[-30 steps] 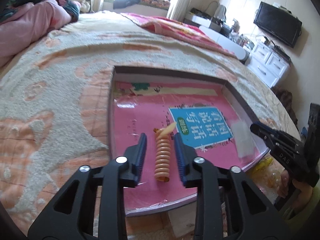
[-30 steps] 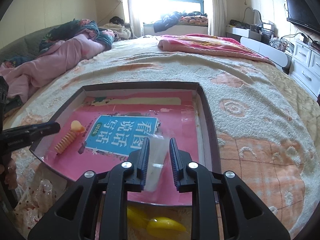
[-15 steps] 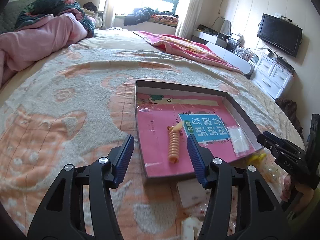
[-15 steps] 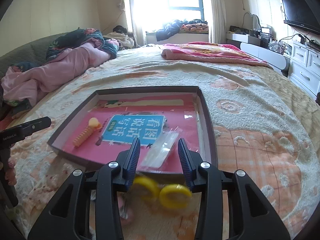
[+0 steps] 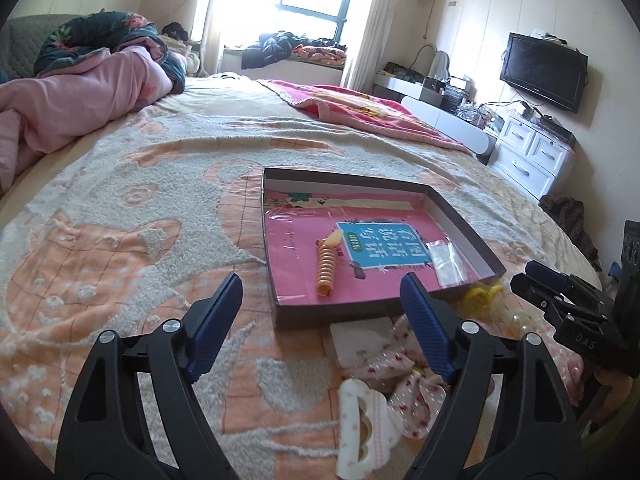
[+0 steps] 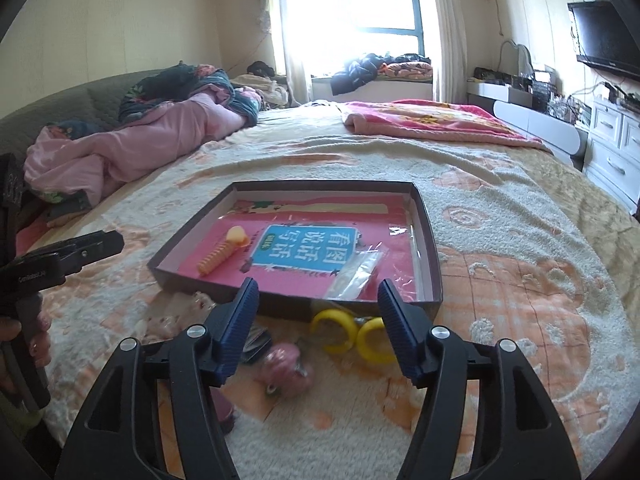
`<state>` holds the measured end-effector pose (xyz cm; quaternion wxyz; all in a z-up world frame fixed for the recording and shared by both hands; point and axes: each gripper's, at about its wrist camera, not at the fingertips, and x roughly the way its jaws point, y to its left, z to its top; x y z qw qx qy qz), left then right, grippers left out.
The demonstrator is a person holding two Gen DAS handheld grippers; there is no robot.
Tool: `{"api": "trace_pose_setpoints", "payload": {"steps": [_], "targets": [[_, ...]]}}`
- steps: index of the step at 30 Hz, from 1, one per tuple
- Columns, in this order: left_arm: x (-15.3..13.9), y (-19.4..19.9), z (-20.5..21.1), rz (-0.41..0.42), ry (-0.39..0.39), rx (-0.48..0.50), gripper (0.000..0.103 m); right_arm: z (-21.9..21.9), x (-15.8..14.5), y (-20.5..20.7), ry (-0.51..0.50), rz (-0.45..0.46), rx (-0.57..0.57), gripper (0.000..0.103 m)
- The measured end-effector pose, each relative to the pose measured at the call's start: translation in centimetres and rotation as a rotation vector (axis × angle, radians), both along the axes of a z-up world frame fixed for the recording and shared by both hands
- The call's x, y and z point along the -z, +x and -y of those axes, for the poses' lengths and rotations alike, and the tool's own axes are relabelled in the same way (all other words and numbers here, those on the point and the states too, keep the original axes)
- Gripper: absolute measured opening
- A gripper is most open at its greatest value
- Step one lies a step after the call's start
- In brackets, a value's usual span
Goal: Organize jewelry
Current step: 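Withdraw both open tools from the box toward the remaining accessories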
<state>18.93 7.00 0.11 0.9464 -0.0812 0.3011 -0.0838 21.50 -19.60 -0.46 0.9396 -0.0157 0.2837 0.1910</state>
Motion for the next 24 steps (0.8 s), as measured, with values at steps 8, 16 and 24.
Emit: {"api": "trace_pose_setpoints", "payload": {"steps": [8,16,24], "targets": [[0.1,-2.1,0.3,0.004,0.005,0.022,0.078,0.1,0.0,-2.5,-0.007,-0.002,-0.025,0.068],[0.6,-4.0,1.8,-0.002,0.016,0.081,0.078,0.7,0.9,-4.8,-0.036,-0.030,-0.032,0.069],[1.5,-5.0,5.2,0.004,0.051,0.197,0.078,2.7,2.0,-6.1,-0.053,-0.064,0.004,0.070]]}}
